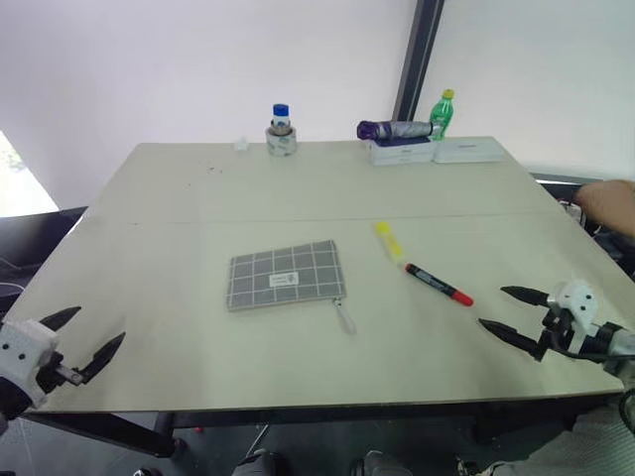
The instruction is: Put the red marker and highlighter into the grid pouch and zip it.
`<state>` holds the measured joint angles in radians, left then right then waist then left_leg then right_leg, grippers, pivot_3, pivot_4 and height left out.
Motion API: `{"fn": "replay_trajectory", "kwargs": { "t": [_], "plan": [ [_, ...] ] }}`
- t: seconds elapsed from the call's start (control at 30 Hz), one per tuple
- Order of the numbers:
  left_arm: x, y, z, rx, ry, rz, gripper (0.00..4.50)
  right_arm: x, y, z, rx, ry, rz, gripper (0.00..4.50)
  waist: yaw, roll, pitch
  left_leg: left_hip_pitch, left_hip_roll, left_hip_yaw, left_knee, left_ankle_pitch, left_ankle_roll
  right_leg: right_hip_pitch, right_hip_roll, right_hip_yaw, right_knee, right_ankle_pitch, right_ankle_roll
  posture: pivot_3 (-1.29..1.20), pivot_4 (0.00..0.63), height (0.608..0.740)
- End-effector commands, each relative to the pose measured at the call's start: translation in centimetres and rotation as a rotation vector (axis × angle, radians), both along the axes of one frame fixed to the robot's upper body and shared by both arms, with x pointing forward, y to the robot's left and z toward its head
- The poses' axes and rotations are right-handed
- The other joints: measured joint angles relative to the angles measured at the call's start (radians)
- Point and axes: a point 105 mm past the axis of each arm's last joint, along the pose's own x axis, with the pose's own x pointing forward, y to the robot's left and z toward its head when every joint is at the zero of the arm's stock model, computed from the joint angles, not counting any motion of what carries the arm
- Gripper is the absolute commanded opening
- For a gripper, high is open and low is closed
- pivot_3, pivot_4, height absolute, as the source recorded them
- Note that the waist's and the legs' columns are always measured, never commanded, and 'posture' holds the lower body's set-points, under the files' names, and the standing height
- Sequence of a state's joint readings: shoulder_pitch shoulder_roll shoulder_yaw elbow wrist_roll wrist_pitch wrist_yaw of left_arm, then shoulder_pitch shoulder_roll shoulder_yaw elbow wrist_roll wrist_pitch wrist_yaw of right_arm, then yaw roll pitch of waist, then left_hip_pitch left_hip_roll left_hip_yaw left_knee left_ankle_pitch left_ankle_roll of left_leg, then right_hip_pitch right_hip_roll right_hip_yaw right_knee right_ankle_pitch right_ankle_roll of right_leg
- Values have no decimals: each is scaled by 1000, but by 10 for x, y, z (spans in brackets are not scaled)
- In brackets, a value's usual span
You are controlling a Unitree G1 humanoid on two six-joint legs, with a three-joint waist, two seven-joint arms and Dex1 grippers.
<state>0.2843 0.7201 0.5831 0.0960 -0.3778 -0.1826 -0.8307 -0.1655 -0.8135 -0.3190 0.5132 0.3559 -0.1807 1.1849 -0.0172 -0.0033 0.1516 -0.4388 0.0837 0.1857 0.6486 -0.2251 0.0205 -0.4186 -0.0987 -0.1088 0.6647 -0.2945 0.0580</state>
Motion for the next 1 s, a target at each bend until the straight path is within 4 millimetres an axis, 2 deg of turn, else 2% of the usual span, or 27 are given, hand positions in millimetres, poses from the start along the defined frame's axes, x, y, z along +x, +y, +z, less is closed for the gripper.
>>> {"fn": "replay_trajectory", "kwargs": {
  "t": [0.03,0.17,0.6,0.87,0.93,1.0],
  "plan": [
    [5,-1,11,38,-36,-12,4500,2,2,10,-18,-47,8,4456,5,0,0,0,0,0,0,0,0,0,0,0,0,0,-1,0,150,740],
    [11,3,7,182,-47,-5,4500,3,0,9,-17,-40,3,4456,3,0,0,0,0,0,0,0,0,0,0,0,0,-1,-2,0,150,740],
    [12,-6,15,116,-90,-69,4500,8,0,11,-21,-50,1,4456,-1,0,0,0,0,0,0,0,0,0,0,0,0,0,0,0,150,740],
    [18,-13,17,181,-129,-116,4500,18,14,19,4,-86,21,4456,-2,0,0,0,0,0,0,0,0,0,0,0,0,0,0,0,150,740],
    [24,-14,19,239,-155,-132,4500,22,20,22,36,-88,27,3945,-1,0,0,0,0,0,0,0,0,0,0,0,0,0,0,0,150,740],
    [32,-17,19,298,-168,-160,4500,28,33,25,46,-108,47,3235,0,0,0,0,0,0,0,1,1,0,0,0,0,0,0,0,150,740]
  ]
}}
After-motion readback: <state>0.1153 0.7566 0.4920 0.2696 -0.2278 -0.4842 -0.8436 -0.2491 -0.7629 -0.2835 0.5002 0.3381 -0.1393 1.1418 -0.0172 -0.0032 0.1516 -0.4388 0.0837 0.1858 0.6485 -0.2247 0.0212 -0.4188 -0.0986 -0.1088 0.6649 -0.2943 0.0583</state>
